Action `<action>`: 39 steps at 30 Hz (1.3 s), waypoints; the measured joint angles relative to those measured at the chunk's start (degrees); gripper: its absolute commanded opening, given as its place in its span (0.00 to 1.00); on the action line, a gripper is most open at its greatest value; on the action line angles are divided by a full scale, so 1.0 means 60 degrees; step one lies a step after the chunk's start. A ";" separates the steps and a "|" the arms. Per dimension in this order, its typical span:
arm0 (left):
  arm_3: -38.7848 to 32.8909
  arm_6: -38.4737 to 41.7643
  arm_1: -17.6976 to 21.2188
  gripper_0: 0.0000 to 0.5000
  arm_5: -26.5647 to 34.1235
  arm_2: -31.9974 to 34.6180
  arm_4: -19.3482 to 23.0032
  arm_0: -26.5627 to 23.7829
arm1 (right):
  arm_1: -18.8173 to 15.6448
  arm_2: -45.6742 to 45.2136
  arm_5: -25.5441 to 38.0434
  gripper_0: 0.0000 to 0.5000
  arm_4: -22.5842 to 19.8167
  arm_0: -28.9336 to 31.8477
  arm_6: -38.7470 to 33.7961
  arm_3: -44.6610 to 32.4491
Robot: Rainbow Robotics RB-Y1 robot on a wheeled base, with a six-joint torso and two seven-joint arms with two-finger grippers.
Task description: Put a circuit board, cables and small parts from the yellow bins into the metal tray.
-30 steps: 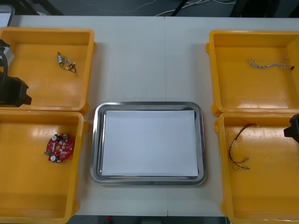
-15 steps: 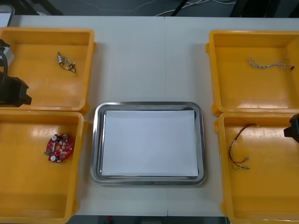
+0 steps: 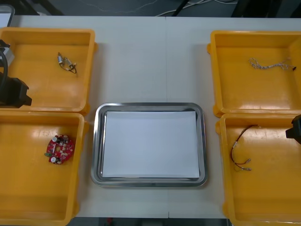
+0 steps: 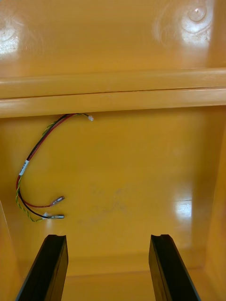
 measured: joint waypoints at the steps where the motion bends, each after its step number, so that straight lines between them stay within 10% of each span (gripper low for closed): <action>1: 0.0000 0.0000 0.0000 1.00 0.0000 0.0000 0.0000 0.0000 | 0.0000 0.0000 0.0000 1.00 0.0000 0.0000 0.0000 0.0000; 29: 0.0006 0.0000 -0.0112 1.00 0.0001 -0.0005 0.0145 0.0418 | 0.0050 0.0879 -0.0881 1.00 -0.0168 0.0001 0.0137 -0.0002; 39: 0.0012 0.0000 -0.0040 1.00 0.0001 0.0203 0.0606 0.0439 | 0.0051 0.1805 -0.1215 1.00 0.0319 0.0052 0.2252 -0.0002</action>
